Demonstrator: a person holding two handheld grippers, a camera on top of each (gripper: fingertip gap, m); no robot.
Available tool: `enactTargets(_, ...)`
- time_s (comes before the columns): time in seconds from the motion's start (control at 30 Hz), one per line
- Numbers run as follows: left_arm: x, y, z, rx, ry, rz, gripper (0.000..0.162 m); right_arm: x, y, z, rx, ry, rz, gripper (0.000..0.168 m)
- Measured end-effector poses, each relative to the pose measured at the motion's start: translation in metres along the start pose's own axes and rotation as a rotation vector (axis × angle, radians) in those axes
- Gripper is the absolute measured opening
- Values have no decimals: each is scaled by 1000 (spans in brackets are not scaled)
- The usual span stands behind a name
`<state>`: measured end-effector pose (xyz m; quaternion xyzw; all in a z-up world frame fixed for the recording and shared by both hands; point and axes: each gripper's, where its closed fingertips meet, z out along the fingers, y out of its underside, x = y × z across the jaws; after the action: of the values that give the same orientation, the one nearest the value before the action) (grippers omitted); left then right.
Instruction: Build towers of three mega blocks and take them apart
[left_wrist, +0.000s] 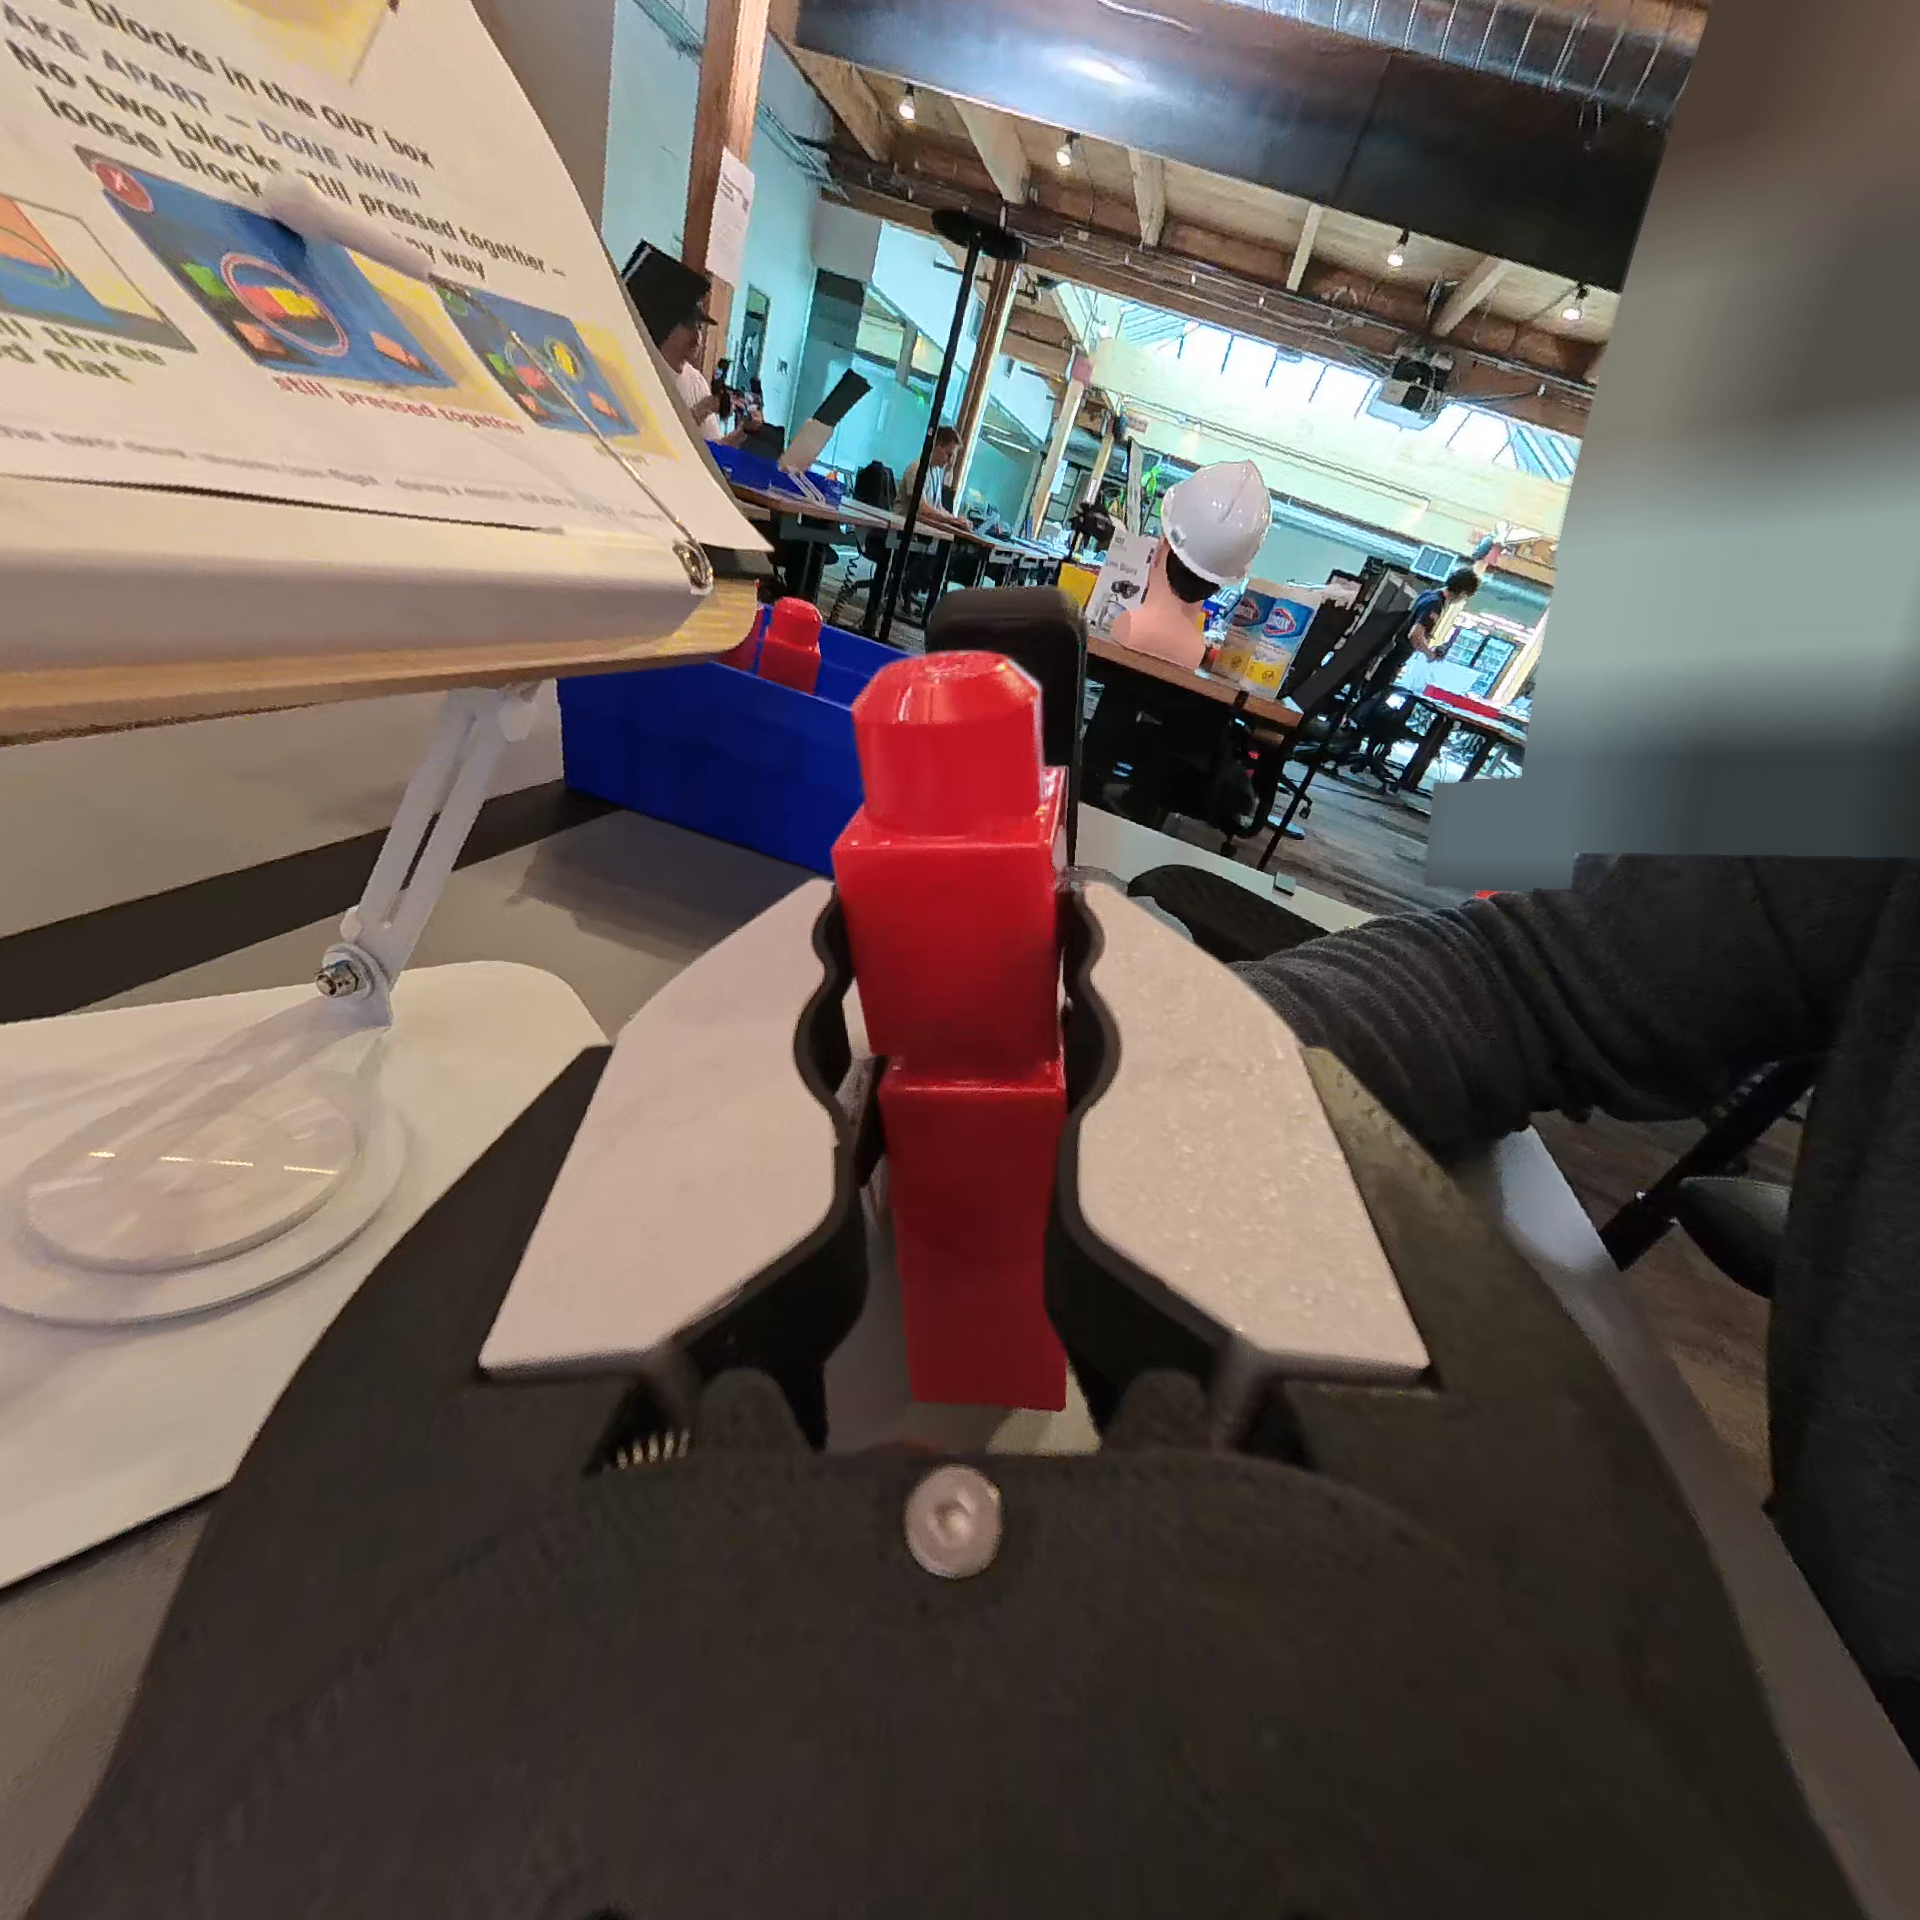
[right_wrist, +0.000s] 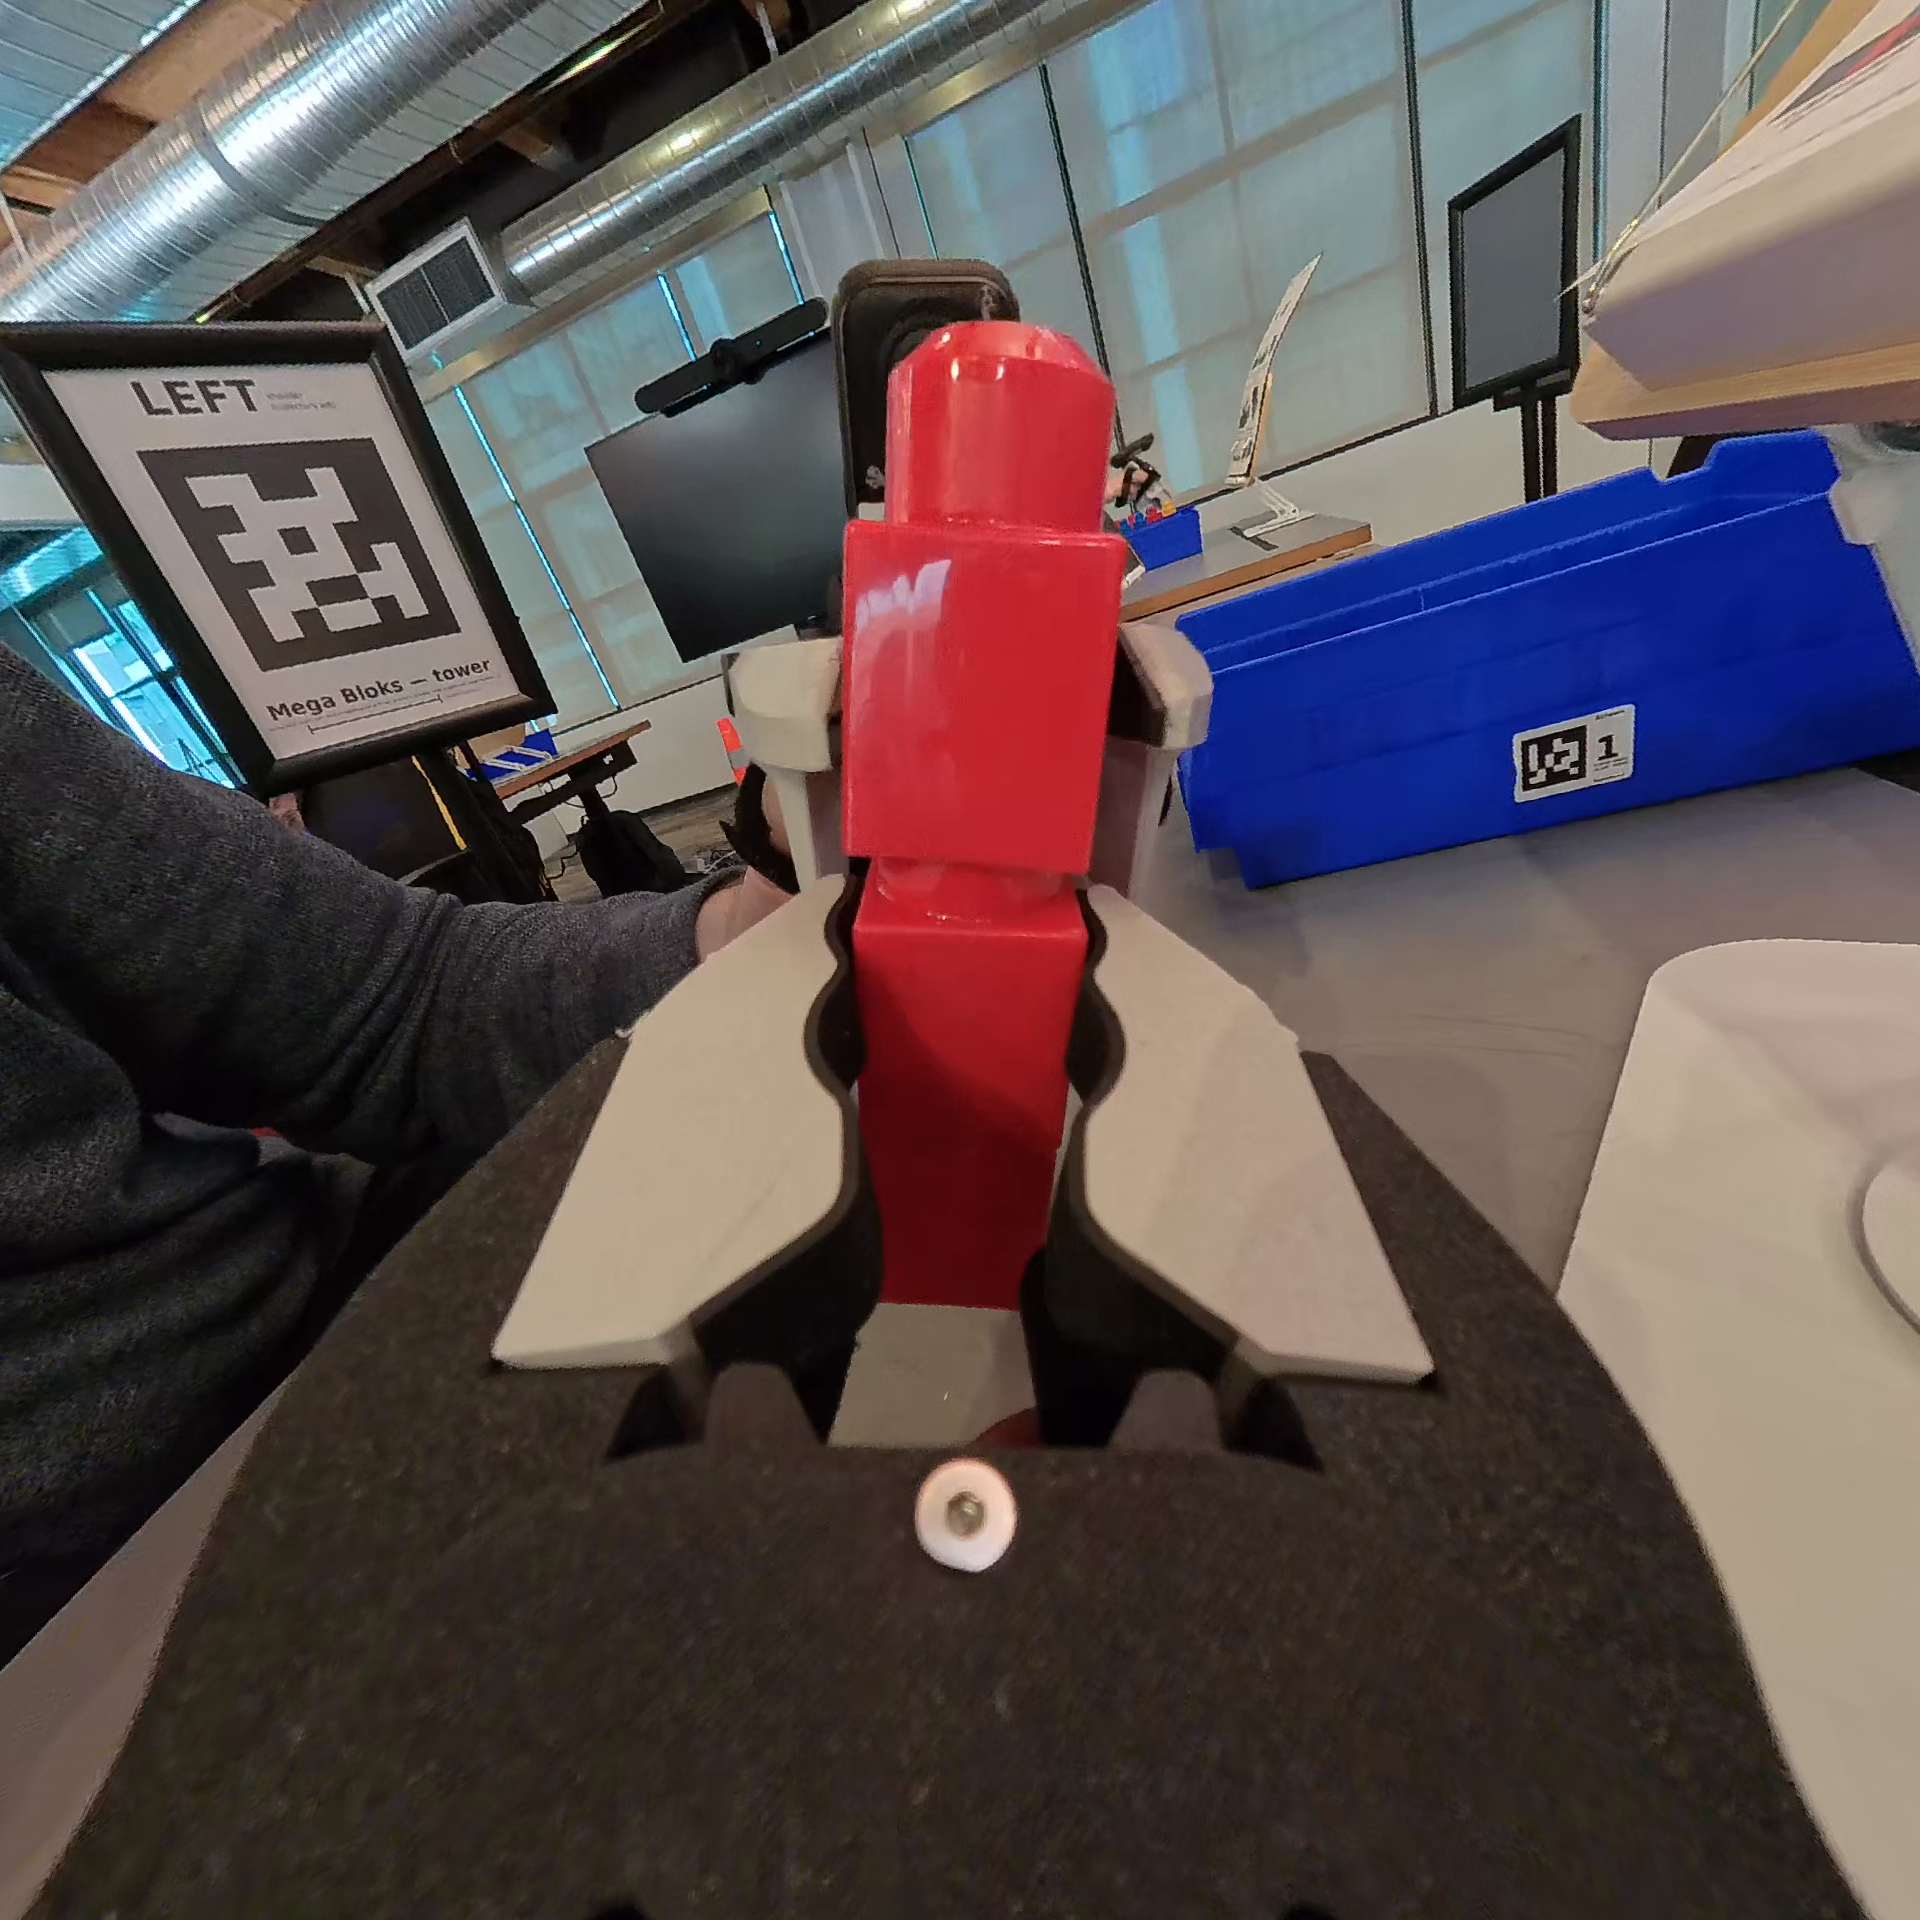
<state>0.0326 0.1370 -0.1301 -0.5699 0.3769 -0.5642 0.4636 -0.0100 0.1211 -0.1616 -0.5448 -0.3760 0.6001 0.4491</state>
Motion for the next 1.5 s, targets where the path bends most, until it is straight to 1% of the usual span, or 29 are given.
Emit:
enactTargets(0.53, 3, 8, -4, -135, -51, 83, 37, -2, 5, 3, -38, 8, -22, 36)
enactTargets(0.83, 4, 13, -8, -206, -46, 63, 37, -3, 8, 5, -65, 11, -34, 36)
enactTargets(1.13, 3, 16, -8, -187, -42, 3, 37, -2, 9, 5, -72, 17, -32, 35)
enactTargets(1.27, 4, 18, -10, -154, -35, -35, 37, -3, 11, 6, -85, 18, -40, 35)
enactTargets(1.5, 2, 20, -10, -136, -59, -41, 37, -2, 11, 5, -83, 17, -26, 35)
